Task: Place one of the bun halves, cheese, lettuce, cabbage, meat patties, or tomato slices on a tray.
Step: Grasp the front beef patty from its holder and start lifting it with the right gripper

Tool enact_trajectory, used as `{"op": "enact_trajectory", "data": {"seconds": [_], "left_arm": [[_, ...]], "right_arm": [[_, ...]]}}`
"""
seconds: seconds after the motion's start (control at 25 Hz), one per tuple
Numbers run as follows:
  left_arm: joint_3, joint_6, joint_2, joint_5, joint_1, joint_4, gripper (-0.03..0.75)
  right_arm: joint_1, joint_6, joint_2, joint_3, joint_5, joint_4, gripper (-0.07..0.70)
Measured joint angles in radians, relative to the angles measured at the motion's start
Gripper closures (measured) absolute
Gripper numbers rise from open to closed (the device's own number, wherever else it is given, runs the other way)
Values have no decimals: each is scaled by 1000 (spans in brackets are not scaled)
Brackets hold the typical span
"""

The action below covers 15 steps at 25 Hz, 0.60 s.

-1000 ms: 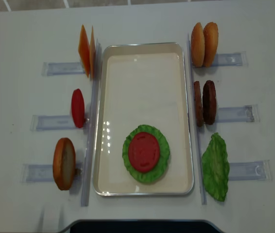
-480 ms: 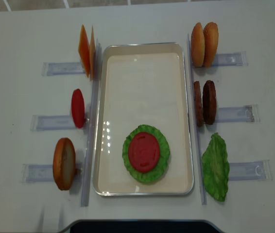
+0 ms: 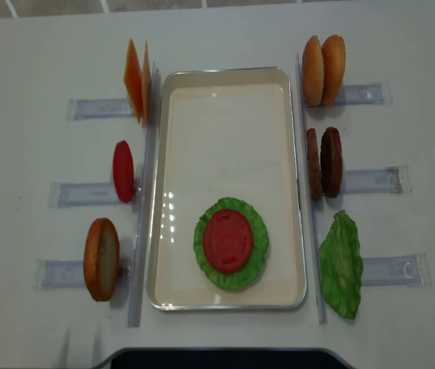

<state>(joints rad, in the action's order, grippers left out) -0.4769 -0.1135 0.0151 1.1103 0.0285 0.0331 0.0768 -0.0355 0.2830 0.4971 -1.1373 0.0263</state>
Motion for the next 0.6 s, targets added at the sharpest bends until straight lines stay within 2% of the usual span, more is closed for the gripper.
{"op": "enact_trajectory", "data": {"seconds": [0.32, 0.6], "left_arm": [[0, 0, 0, 0, 0, -1, 307], [0, 0, 0, 0, 0, -1, 307]], "right_arm": [[0, -49, 270, 20, -16, 50, 95], [-8, -71, 455, 181, -25, 61, 95]]}}
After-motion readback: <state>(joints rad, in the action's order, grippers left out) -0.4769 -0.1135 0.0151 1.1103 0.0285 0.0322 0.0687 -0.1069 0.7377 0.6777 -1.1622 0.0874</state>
